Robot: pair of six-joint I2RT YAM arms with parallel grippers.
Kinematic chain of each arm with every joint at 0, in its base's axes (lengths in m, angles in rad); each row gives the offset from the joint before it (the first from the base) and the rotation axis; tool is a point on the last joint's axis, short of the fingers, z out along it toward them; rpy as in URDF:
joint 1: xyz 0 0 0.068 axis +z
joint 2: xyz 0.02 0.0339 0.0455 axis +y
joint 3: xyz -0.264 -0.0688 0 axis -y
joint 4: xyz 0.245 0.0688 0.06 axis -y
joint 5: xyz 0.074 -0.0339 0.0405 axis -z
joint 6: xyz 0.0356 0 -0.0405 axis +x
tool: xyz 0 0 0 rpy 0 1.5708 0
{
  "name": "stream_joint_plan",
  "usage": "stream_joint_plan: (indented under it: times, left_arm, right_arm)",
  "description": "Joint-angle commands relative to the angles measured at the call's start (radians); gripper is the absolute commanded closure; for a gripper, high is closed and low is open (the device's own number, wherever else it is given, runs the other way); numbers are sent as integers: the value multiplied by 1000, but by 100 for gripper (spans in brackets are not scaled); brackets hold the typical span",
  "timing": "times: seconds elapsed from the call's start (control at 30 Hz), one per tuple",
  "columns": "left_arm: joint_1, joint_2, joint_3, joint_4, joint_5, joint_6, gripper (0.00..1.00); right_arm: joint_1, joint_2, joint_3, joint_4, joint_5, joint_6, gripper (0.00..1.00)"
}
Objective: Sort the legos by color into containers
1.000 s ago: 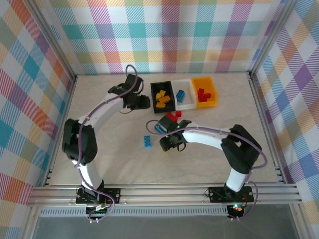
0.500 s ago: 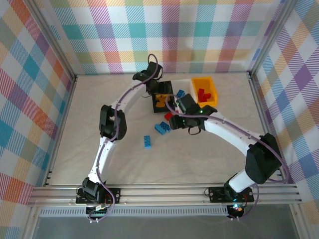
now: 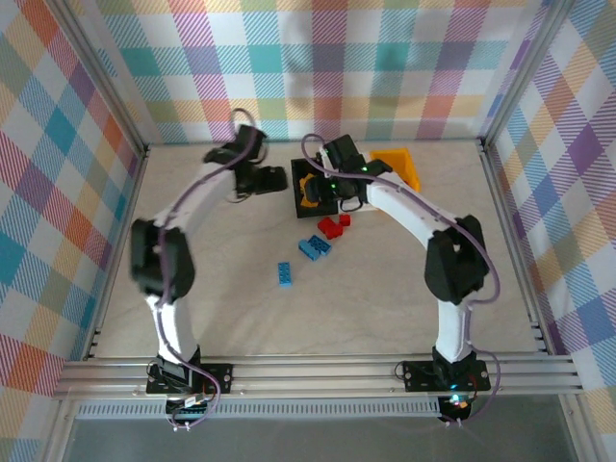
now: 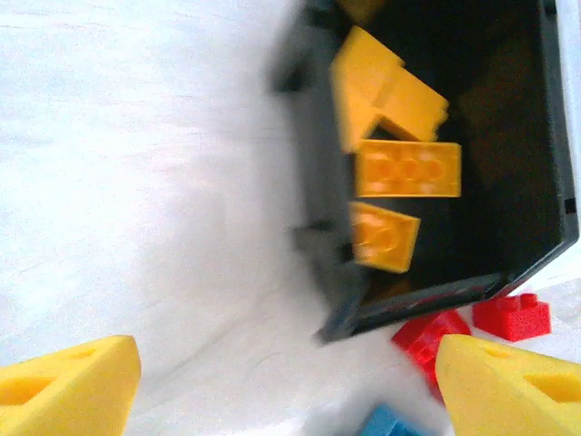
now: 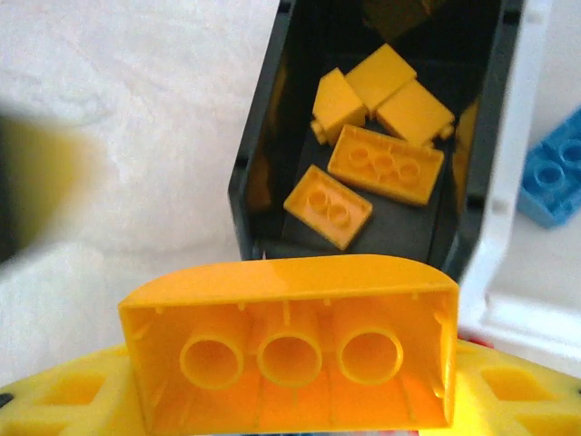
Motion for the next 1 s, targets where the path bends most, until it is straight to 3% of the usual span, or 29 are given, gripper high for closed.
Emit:
stream_joint_plan:
  times: [0.0,0.1,0.23,0.4,0.5,0.7,0.97]
  left_arm:
    - [45,-173,-180,54,-42,-25,14]
    - [38,-301,-378,108,35,-54,14]
    - [-43,-411,-582,169,95,-109,14]
    - [-180,-446,-693,223,109,-174,7]
    - [-229,-417,-722,251,89,-196,7]
    - [-306,-267,-686,285,56,-199,12]
    - [-338,-116,-674,317,-3,-181,21]
  right_arm:
    - [-16,122,138,-32,-27,-25,40]
    - [-24,256,303,-80,-23,-40,39]
    - [-30,403,523,-162,-16,-52,28]
    - [-36,380,552,-169,-17,-53,21]
    - [-34,274,432,-143,-23,-51,20]
    - [-28,-88,-71,23,-53,17,20]
    - [-2,-386,-505,45,-75,64,20]
